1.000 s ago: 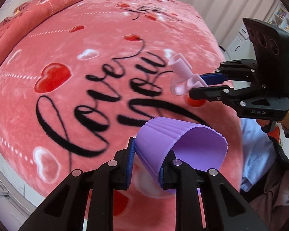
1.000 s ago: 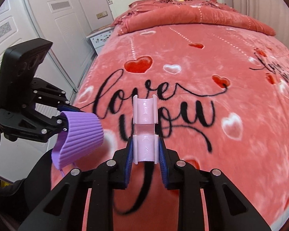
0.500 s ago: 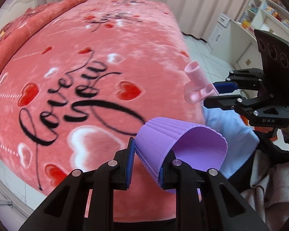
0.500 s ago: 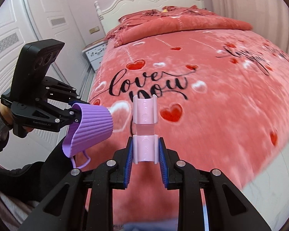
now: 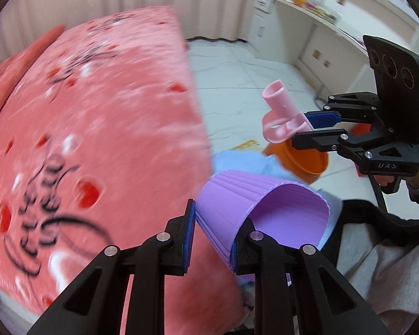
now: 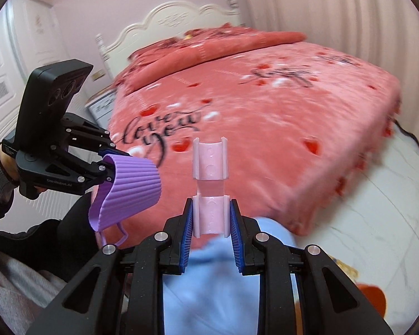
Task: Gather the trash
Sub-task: 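Carry the purple cup and pink clip over the orange bucket with both tools, then open the left gripper dropping the purple cup while the right gripper releases the pink clip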
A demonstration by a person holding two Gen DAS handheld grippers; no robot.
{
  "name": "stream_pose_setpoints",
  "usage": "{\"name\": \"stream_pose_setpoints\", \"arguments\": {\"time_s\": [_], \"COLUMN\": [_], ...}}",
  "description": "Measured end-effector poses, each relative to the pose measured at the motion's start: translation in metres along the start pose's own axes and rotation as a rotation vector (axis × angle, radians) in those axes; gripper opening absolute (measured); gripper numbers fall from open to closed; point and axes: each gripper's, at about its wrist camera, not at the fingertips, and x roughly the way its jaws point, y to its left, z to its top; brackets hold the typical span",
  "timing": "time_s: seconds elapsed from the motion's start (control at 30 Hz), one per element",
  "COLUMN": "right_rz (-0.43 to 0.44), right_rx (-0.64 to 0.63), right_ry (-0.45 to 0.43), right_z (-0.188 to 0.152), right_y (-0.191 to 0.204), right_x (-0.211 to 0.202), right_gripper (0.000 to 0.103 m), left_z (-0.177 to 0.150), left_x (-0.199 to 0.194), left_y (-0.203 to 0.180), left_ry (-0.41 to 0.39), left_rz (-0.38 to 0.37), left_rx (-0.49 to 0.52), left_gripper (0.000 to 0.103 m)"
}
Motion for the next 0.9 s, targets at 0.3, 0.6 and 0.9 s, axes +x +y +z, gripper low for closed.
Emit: {"name": "stream_pose_setpoints", "arguments": {"time_s": [0.3, 0.6, 0.9], "right_rz": [-0.168, -0.318, -0.394], "right_rx": [0.167, 0.346, 0.501], "right_ry": [-0.061, -0.087, -0.101], "right_z": [-0.056, -0.119, -0.175], "right_y": [-0.084, -0.159, -0.211], "right_x": [-0.081, -0.134, -0.165], "right_gripper": [0.025, 0.025, 0.025], "left_z": [0.073, 0.126, 0.147], "left_x": [0.055, 0.119, 0.186], "left_y": [-0.080, -0.148, -0.199], "left_ry": [0.029, 0.079, 0.155], "left_rz": [-0.107, -0.216, -0.303], "left_rx": [0.202, 0.331, 0.405], "left_gripper": [0.022, 0.022, 0.022]}}
